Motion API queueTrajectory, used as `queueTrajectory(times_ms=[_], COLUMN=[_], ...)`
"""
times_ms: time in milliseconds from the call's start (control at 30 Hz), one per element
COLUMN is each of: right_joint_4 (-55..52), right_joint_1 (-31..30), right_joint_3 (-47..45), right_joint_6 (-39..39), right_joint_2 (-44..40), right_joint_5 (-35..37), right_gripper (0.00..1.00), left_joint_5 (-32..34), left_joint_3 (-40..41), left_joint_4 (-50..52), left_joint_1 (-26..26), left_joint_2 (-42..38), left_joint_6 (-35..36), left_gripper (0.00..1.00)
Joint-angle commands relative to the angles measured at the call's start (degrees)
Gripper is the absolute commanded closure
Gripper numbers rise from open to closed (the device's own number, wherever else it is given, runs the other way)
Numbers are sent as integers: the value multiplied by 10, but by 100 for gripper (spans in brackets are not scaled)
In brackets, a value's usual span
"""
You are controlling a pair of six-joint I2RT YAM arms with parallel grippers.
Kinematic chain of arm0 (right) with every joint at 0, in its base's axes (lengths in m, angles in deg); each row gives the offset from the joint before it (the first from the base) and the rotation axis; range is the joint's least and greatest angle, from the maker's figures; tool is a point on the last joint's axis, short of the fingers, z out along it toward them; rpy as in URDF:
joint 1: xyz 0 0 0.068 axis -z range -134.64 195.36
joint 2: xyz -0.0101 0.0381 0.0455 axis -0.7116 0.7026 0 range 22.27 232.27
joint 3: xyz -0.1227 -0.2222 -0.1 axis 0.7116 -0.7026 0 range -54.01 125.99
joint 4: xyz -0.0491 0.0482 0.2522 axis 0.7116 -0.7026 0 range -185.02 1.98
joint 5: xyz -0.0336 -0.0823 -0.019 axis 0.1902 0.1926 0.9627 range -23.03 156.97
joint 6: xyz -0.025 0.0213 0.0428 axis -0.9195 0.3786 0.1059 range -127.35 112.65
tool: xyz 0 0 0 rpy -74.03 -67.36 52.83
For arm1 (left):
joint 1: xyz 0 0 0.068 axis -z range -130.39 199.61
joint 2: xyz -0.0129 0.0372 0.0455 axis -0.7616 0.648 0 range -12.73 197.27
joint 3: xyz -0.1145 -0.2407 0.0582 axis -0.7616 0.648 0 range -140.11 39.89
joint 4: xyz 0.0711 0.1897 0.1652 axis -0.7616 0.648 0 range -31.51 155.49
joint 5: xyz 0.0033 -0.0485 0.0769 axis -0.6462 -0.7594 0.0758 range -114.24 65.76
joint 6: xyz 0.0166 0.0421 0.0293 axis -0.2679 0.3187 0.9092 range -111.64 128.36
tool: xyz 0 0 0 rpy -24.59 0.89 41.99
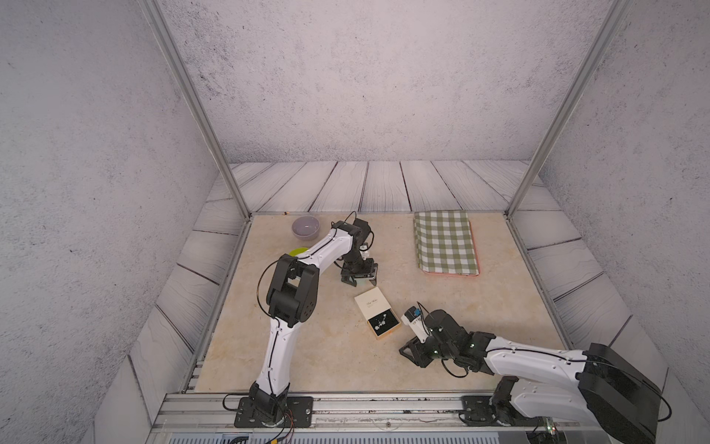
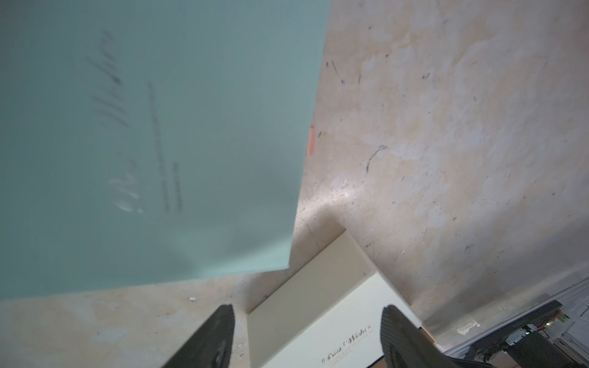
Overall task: Place the earrings into the drawer-style jewelry box
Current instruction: Close the drawer of the jewelry box.
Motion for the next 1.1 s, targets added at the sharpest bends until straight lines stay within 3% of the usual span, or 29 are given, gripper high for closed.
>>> queueTrajectory(times_ms=[0, 333, 1067], right_joint_4=[25, 55, 149], right_joint_1=[-12, -33, -20], right_joint_3=[3, 51, 110], right_joint_6=[2, -13, 26], right_joint_2=[22, 126, 217], right_joint_5=[48, 63, 100], right_gripper=[61, 72, 74], left_joint_5=[-36, -105, -180], left_joint_3=[27, 112, 263], left_joint_4=[-17, -76, -183], left_joint_1=[-3, -3, -1], left_joint_2=[-9, -32, -113], left_joint_6=[10, -5, -59], left_gripper=[24, 25, 25])
